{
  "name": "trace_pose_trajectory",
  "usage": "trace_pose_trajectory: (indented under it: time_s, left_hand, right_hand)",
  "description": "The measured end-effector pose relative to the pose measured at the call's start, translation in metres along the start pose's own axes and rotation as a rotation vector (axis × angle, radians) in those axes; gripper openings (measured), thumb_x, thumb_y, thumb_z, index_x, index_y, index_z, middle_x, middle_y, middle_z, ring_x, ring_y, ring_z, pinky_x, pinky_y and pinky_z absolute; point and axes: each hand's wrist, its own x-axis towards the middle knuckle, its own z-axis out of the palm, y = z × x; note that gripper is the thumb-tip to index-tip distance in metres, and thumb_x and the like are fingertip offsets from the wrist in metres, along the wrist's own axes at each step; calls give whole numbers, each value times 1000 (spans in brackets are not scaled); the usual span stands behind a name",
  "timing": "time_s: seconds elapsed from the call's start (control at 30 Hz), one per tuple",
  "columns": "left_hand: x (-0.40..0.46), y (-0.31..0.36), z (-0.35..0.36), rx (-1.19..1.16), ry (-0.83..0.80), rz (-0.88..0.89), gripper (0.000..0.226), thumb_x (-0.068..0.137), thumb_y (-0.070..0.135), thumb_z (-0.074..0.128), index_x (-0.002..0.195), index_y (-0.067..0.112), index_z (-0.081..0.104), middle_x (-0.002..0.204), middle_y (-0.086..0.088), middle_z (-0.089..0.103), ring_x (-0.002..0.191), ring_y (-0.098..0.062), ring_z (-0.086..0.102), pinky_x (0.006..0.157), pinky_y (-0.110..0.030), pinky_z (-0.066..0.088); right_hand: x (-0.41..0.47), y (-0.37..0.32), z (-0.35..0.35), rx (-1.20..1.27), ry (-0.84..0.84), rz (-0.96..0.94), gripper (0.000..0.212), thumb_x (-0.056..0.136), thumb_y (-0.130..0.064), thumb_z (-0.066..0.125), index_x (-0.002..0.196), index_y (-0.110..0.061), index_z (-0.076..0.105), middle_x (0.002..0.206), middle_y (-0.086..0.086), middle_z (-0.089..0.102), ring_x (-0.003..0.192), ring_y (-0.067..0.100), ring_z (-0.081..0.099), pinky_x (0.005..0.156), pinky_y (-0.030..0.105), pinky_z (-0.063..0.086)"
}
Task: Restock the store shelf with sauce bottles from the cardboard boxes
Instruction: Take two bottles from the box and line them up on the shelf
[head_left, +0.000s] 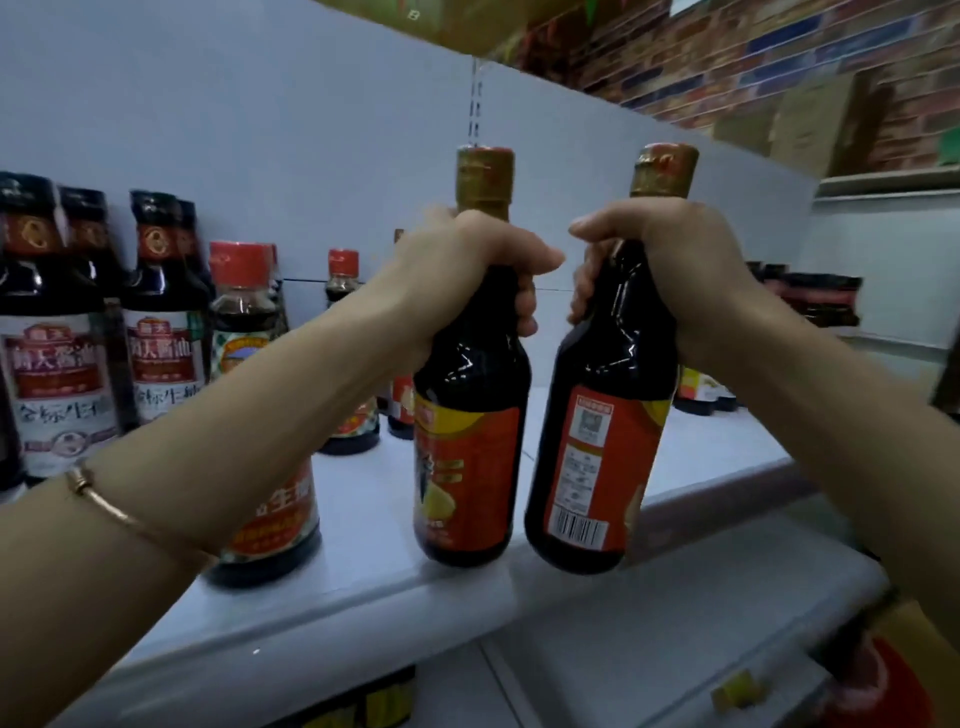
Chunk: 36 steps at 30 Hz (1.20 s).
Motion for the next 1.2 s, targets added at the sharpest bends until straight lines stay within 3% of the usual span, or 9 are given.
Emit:
trace_pose_trajectory:
  time_s: [0.37,0.53,0.6,0.73,0.9,1.0,1.1,1.2]
  left_hand:
    - [53,-33,-10,195,363,-107,31,80,6,64,50,12,57,52,-9,52,50,-25,52,55,-29,49]
    - [62,-60,-19,271,490,-297,49,83,14,65,35,13,61,46,-6,56,43,-21,58,48,-25,52]
    - [67,-65,-18,280,559,-262,45,83,12,64,38,11,61,47,-8,56,42,-21,57,48,-24,51]
    - [74,-70,-19,347,628,-226,44,83,12,64,38,12,64,50,-6,58,47,-20,60,55,-29,54]
    - [77,-73,-11,413,593,-120,32,89,4,54,57,3,59,43,-8,54,47,-21,55,57,-27,50]
    - [75,-75,-13,450,653,-4,12,84,6,59,72,5,62,55,-12,61,54,-28,61,63,-35,56]
    - [73,-77,-16,511,675,41,11,86,9,60,76,7,61,58,-12,64,57,-29,64,65,-38,57]
    - [72,-74,-11,519,674,60,20,87,10,62,67,10,60,56,-13,64,54,-28,64,60,-35,56]
  right_hand:
    - [93,71,3,169,-274,65,22,79,-8,60,59,-5,52,51,13,51,48,26,50,55,33,46]
    - [112,99,9,155,-371,36,29,76,-11,64,48,-11,57,52,11,55,49,25,52,61,38,47]
    - [118,108,13,165,-377,7,33,77,-11,64,45,-12,58,51,11,56,48,25,53,60,37,47]
    - [127,115,17,240,-412,-22,20,79,-7,63,59,-5,63,50,10,56,47,23,53,53,32,47]
    - [131,124,18,260,-431,-74,35,86,-21,64,56,-4,61,50,9,60,44,20,58,48,23,50]
    - [132,126,18,259,-402,-108,31,89,-27,61,67,-6,60,50,6,60,44,18,58,46,18,48]
    - [133,129,19,231,-397,-179,20,89,-21,61,72,-10,58,56,10,61,51,24,60,54,30,53]
    - [132,134,17,192,-409,-207,23,90,-22,62,73,-8,60,61,12,63,56,25,62,63,37,55]
